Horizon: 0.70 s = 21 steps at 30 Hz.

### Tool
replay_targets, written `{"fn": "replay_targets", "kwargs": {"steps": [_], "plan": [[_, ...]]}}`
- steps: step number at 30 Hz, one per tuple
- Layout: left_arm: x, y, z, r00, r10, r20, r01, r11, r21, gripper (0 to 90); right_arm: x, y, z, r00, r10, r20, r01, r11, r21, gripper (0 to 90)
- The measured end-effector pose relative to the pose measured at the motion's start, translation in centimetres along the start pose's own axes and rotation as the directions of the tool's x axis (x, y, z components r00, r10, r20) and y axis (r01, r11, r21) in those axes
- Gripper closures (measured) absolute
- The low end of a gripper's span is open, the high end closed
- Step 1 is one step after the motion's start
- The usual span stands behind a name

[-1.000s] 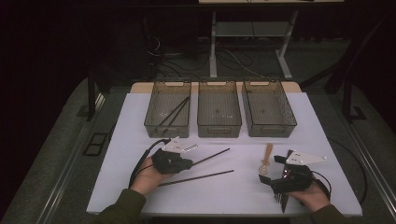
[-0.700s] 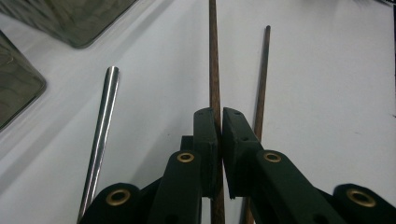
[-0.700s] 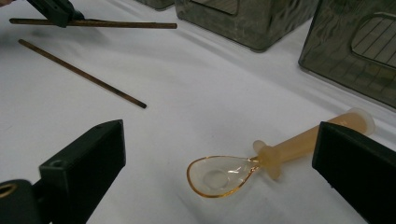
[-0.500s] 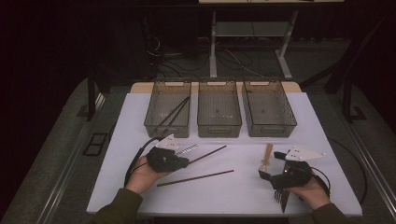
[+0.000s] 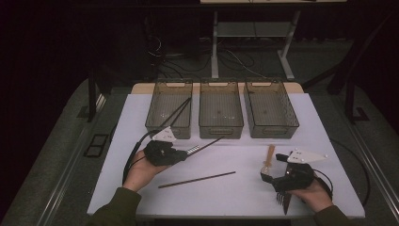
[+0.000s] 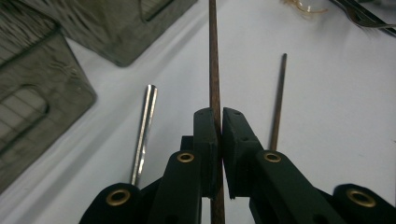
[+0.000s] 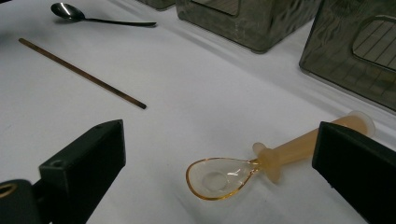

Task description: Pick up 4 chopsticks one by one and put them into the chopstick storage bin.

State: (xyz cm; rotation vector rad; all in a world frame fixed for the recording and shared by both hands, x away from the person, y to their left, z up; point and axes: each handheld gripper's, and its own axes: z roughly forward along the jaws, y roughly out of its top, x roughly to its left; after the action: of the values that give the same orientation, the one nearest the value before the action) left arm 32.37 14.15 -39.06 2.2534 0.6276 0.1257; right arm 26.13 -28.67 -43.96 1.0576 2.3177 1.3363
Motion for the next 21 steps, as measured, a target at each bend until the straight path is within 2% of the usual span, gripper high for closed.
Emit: {"fn": "replay_targets", "kwargs": {"steps": [13, 17, 21], "plan": [[1.8, 1.5, -0.8, 0.9985, -0.031, -0.046, 0.03, 0.9991, -0.031, 85.1, 0.0, 0.0, 0.1, 0.9999, 0.009, 0.007, -0.009, 1.0, 0.005, 2.4], [2.3, 2.0, -1.0, 0.9972, -0.024, -0.071, 0.023, 0.9995, -0.022, 85.1, 0.0, 0.0, 0.1, 0.9999, 0.011, 0.004, -0.011, 1.0, 0.004, 2.5], [3.2, 2.6, -1.5, 0.9949, -0.049, -0.088, 0.046, 0.9982, -0.038, 85.2, 0.0, -0.1, 0.1, 0.9999, 0.013, 0.004, -0.013, 1.0, 0.004, 2.5]]}}
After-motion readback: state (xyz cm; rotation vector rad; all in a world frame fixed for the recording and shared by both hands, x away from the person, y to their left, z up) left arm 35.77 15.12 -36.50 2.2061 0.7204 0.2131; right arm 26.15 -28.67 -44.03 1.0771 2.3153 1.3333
